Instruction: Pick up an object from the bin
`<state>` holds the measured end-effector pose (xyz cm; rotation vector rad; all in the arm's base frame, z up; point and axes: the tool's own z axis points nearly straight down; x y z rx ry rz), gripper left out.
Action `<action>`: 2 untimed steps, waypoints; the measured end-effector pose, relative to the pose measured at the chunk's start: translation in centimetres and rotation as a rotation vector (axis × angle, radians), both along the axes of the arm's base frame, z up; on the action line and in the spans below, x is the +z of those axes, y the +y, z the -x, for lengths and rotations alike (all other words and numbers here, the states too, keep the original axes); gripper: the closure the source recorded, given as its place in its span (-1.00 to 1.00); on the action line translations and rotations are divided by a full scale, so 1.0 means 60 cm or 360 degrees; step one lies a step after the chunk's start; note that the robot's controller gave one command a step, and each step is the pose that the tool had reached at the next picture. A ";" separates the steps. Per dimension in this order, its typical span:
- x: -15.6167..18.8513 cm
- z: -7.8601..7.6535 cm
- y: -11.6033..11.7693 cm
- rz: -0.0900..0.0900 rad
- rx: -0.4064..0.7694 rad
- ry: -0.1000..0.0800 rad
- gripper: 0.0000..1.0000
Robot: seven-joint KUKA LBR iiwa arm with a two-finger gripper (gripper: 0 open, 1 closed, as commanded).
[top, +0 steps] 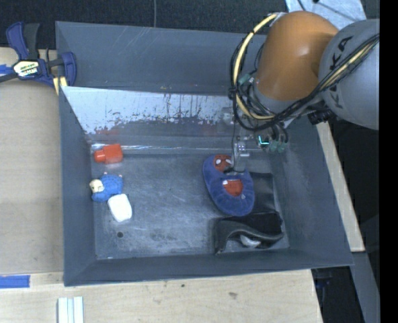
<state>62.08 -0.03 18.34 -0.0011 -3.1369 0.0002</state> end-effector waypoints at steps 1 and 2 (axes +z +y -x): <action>-0.161 0.110 -0.051 -0.0004 -0.0249 -0.0052 -1.00; -0.137 0.209 0.037 -0.0002 -0.0818 -0.0009 -1.00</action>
Offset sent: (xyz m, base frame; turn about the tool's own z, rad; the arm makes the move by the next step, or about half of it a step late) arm -0.0804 -0.0344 -0.1134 0.1614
